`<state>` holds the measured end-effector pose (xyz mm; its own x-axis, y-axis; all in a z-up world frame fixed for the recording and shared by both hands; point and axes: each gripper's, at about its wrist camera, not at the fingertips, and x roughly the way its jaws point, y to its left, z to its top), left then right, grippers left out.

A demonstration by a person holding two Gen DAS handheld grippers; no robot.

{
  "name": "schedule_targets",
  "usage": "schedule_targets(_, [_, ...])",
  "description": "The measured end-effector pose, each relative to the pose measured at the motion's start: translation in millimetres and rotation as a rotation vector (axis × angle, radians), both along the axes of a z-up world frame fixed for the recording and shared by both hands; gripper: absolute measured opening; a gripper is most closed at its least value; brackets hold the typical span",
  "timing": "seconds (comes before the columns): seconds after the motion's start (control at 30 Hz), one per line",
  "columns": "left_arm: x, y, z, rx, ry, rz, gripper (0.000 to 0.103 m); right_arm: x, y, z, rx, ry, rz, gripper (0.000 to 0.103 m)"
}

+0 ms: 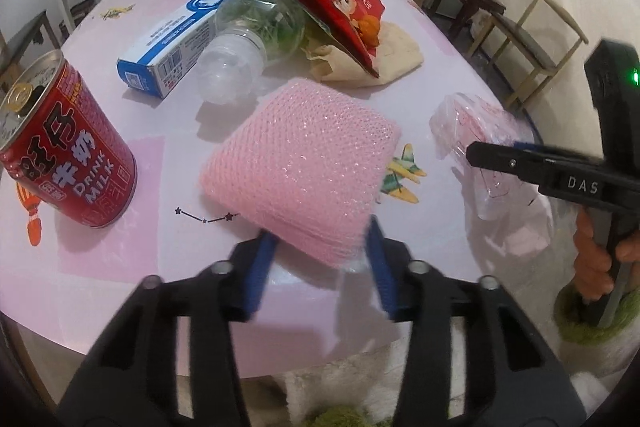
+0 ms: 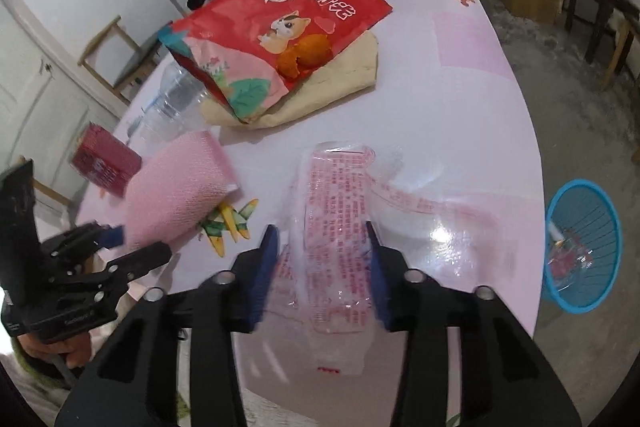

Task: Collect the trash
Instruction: 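Lift the pink sponge with the left gripper while the right gripper holds the wrapper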

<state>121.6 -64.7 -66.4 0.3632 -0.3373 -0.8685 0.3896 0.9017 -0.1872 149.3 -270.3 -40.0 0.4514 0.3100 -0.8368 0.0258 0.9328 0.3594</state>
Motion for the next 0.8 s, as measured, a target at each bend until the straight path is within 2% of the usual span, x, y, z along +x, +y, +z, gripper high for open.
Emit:
schedule_targets(0.17, [-1.2,0.3,8.6,-0.021,-0.035,0.009,0.021,-8.7,-16.5,-0.7,0.085,-0.021,-0.047,0.029])
schedule_targets(0.2, [-1.7,0.2,10.2,-0.024,-0.043,0.008,0.014,-8.9,-18.7,-0.7,0.097,-0.023,-0.052,0.028])
schedule_targets(0.3, [-3.0,-1.8,15.7,-0.045,-0.062,-0.002,0.000,-12.8,-26.6,-0.3,0.128,-0.033,-0.072,0.027])
schedule_targets(0.5, [-11.7,-7.7,28.2,-0.056,-0.103,-0.036,0.000,-18.5,-36.6,1.2,0.180,-0.044,-0.085,0.026])
schedule_targets(0.7, [-27.1,-7.0,27.3,-0.078,-0.033,-0.095,0.000,-22.3,-39.3,2.7,0.191,-0.052,-0.084,0.026])
schedule_targets(0.73, [-29.4,-7.3,26.9,-0.070,-0.023,-0.104,0.002,-22.7,-39.3,2.6,0.192,-0.050,-0.083,0.026])
schedule_targets(0.77, [-31.5,-7.6,27.5,-0.059,-0.019,-0.111,0.009,-22.9,-39.4,2.4,0.193,-0.049,-0.082,0.026])
schedule_targets(0.8, [-34.0,-9.2,29.7,-0.033,-0.025,-0.127,0.038,-22.7,-39.1,1.9,0.195,-0.046,-0.080,0.026])
